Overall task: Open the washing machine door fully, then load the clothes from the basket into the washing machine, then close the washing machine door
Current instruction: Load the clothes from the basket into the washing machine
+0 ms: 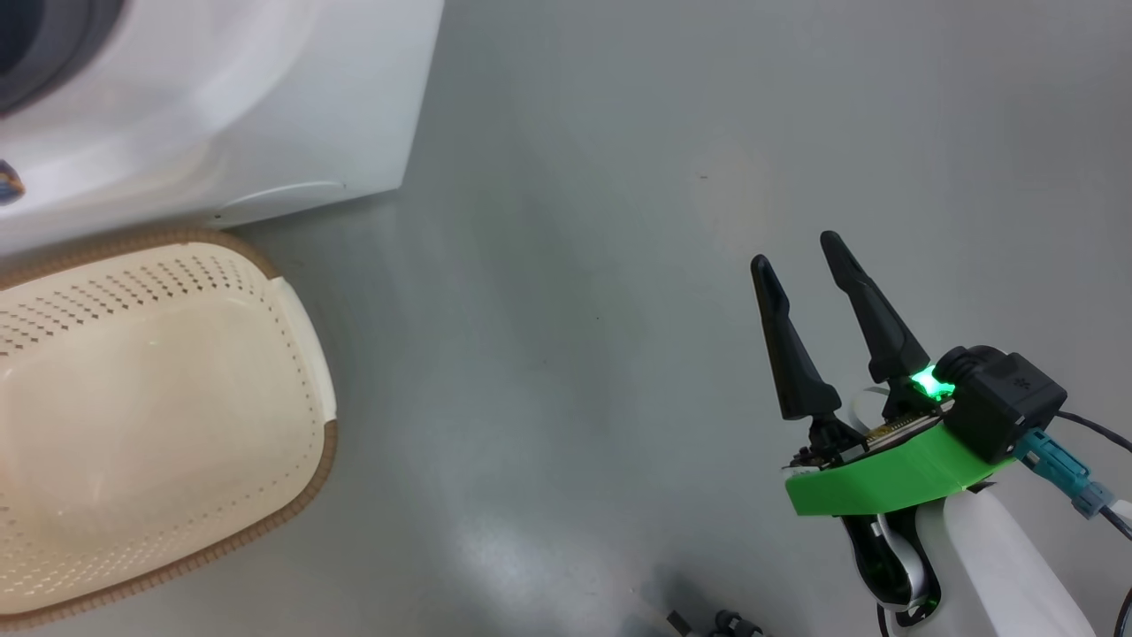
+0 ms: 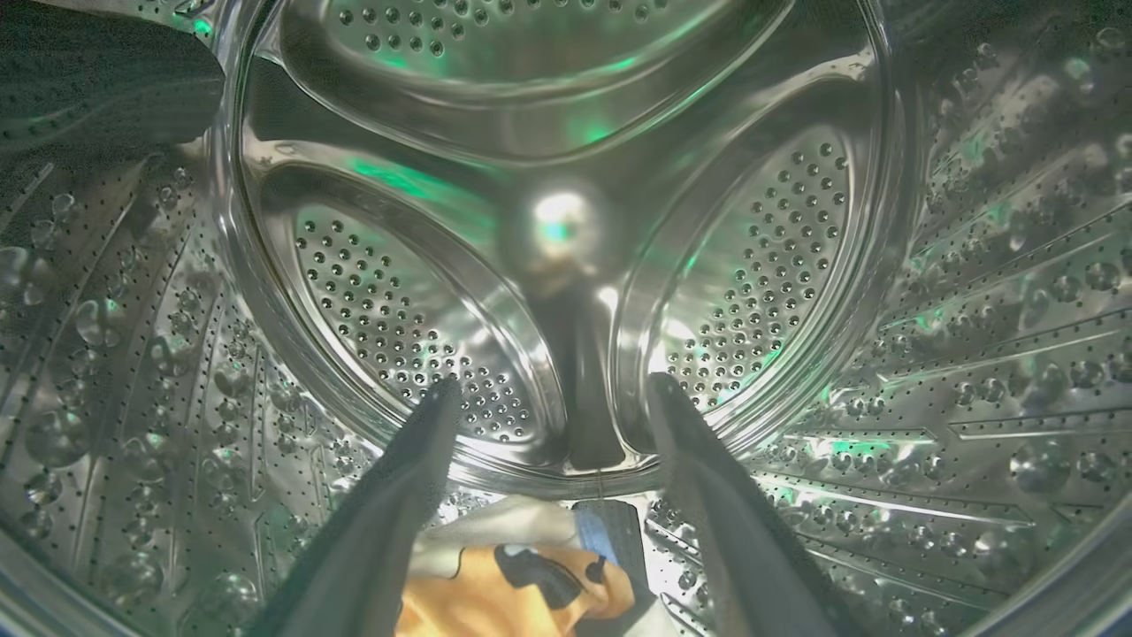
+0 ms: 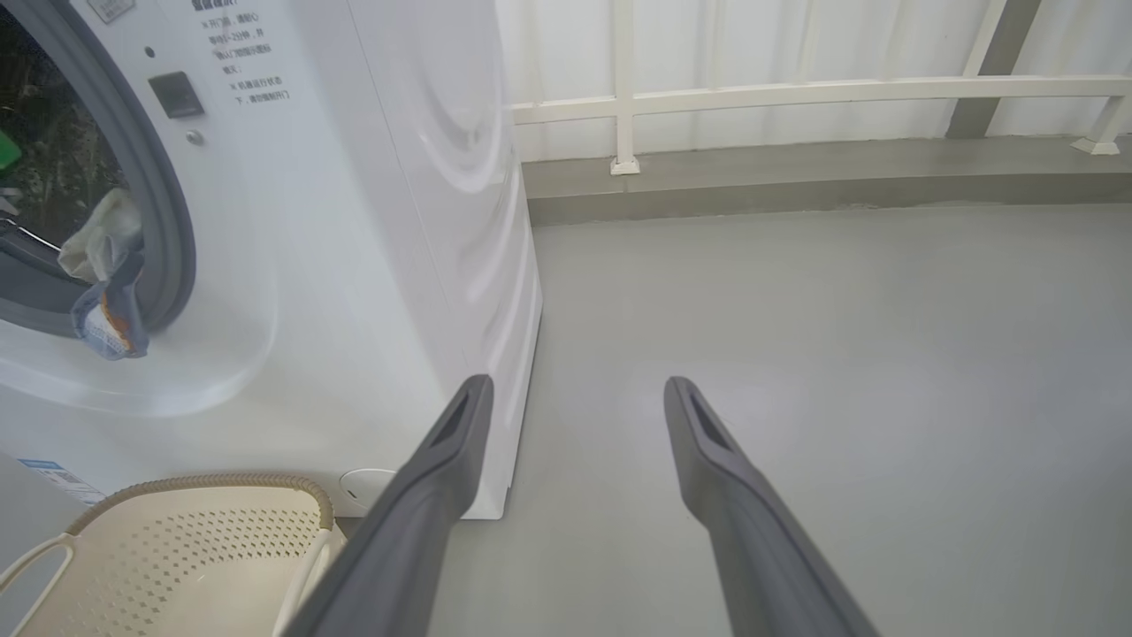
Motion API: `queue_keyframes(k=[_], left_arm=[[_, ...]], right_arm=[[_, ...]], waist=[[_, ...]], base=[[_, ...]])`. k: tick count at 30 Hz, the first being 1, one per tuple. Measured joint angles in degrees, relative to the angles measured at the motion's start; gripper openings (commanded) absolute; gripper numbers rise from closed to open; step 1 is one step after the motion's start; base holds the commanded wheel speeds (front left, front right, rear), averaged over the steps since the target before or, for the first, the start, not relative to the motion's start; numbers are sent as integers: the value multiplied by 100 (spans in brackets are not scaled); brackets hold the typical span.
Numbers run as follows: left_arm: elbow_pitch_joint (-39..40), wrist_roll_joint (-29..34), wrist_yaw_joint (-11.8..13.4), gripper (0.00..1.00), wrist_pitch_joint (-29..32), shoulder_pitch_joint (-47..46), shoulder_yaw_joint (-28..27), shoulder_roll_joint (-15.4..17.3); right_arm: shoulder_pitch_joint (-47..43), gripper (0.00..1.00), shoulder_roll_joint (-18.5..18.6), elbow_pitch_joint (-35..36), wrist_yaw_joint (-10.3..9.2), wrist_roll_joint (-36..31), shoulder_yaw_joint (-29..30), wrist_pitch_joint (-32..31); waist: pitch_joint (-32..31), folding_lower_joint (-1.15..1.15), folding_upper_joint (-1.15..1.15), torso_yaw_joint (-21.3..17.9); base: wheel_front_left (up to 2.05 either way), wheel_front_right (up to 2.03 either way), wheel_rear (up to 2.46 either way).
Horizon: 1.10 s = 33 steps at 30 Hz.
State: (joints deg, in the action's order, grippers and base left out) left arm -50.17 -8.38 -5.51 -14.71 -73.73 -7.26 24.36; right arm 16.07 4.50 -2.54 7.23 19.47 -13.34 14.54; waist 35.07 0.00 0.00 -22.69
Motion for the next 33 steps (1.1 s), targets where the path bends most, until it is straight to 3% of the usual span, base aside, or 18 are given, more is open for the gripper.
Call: queue_keyframes(k=[7, 23, 33], left_arm=[[33, -14, -51, 100, 0, 125, -204, -118], [882, -74, -158, 100, 0, 1519, -805, -907], [1614, -63, -178, 100, 0, 2713, -642, -1372]], right_arm=[[0, 100, 7, -3, 0, 0, 23, 0], [1, 100, 118, -40, 0, -3, 156, 0], [-52, 100, 261, -135, 0, -3, 278, 0]], waist=[[-43, 0, 0, 70], [-384, 0, 0, 388], [-861, 0, 0, 594]], base=[[0, 0, 0], [0, 0, 0], [0, 0, 0]])
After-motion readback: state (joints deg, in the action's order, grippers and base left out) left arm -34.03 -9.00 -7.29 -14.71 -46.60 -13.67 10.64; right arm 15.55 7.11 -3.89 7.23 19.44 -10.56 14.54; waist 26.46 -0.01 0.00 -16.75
